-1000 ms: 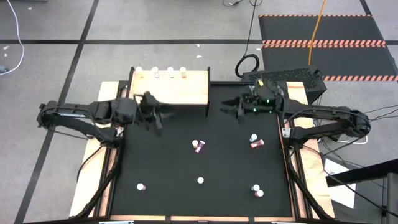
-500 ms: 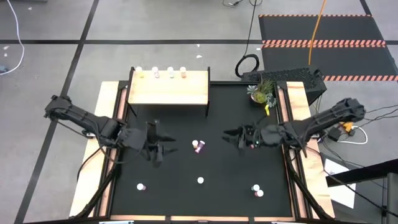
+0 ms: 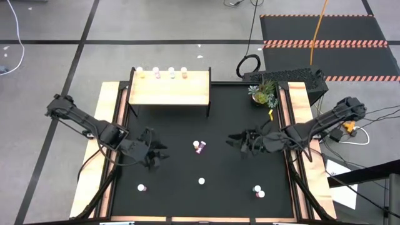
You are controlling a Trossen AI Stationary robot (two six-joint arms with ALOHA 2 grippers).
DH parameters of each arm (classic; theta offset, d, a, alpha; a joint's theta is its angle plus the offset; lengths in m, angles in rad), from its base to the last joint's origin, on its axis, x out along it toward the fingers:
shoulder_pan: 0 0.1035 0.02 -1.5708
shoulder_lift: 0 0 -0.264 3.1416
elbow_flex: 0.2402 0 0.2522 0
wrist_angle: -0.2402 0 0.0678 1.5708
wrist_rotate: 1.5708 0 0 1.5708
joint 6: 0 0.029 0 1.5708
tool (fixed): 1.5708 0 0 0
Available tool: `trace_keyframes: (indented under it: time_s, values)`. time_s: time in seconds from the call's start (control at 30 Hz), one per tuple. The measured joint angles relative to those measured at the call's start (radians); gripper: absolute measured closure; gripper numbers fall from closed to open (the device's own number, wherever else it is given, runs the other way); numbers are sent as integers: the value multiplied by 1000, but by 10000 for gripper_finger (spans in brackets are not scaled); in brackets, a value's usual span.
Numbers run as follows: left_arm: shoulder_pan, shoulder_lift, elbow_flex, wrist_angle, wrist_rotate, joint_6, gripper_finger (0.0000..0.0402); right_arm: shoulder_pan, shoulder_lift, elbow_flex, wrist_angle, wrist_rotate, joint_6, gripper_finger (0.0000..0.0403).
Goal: Pick and place medicine bottles onto shelf by color
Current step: Put the top yellow medicine bottle aligned with the other yellow medicine bottle on the shelf
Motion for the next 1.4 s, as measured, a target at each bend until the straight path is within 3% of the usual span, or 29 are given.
trace_keyframes:
  time_s: [0.17, 0.3, 0.43, 0.53, 0.7, 0.83, 0.97, 1.23, 1.4]
  values:
    - [22, 73, -24, 59, -28, 174, 202, -34, -6, 0, -4, -4, -27, 248]
    - [26, 109, -34, 38, -47, 61, 202, -36, -24, 0, -23, -7, -42, 248]
    - [27, 118, -133, 102, -102, 4, 202, -36, -55, -1, -81, -11, -59, 248]
    - [61, 119, -226, 303, -125, 114, 202, -43, -80, -1, -124, -10, -68, 248]
    - [152, 162, -360, 743, -123, 475, 201, -72, -118, -1, -154, -8, -110, 248]
    - [243, 242, -407, 952, -80, 569, 201, -97, -140, -1, -158, -8, -140, 248]
    - [305, 327, -407, 1111, 35, 654, 184, -114, -147, -1, -173, -14, -161, 248]
    - [364, 462, -408, 1170, 109, 691, 104, -133, -152, -1, -208, -62, -149, 248]
    - [367, 496, -408, 1183, 112, 717, 102, -137, -151, -1, -237, -86, -133, 248]
